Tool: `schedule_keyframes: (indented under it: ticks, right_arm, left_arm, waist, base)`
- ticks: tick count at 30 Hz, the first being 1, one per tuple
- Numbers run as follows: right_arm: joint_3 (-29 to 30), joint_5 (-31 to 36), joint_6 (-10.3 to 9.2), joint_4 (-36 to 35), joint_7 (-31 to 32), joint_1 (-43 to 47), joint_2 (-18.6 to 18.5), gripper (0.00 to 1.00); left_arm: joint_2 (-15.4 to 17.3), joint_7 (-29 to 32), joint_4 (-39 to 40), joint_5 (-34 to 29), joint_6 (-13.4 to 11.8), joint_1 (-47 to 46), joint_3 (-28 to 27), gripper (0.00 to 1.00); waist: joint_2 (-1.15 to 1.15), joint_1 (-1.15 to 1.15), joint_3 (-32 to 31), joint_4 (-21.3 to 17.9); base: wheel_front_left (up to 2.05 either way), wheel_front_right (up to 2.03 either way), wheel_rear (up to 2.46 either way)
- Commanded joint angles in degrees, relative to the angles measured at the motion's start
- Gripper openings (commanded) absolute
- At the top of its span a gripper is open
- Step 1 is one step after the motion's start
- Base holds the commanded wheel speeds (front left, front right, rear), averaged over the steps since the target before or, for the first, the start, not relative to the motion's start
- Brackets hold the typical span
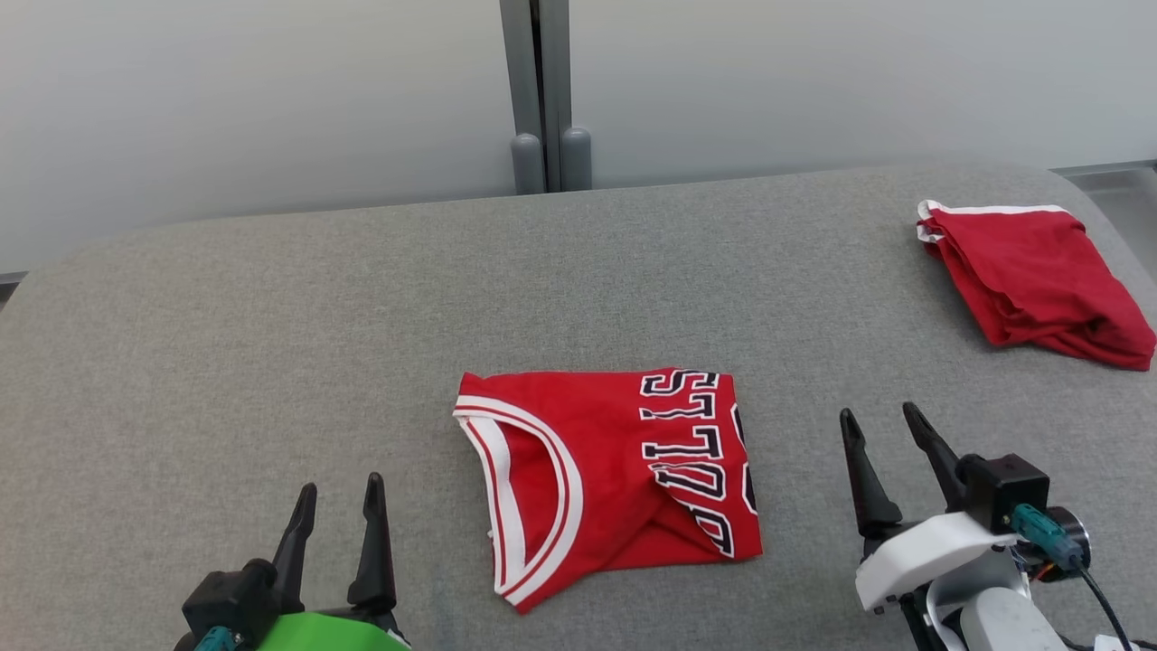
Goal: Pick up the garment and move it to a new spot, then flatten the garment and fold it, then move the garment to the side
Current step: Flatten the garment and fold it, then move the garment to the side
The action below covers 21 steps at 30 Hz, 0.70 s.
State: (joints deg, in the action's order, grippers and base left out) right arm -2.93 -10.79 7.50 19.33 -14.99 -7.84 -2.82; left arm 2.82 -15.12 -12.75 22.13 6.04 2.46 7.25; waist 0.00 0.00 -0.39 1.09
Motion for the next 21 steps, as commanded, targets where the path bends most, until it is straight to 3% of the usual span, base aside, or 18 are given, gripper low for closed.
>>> schedule_keyframes:
  ticks: [1, 21]
  right_arm:
    - [0.42, -0.64, -0.03, -0.21, -0.25, 1.42, -0.17, 1.00]
    - [0.30, 1.52, -0.03, 2.05, -0.26, 0.15, -0.16, 1.00]
  left_arm:
    - [0.17, -0.02, 0.41, 0.36, -0.29, 0.82, -0.33, 1.00]
    - [0.17, -0.02, 0.58, -0.30, -0.94, 0.74, 0.00, 1.00]
  waist:
    - [0.00, 0.00, -0.05, 0.02]
    - [0.00, 0.00, -0.07, 0.80]
  base:
    - [0.00, 0.00, 0.00]
    - [0.00, 0.00, 0.00]
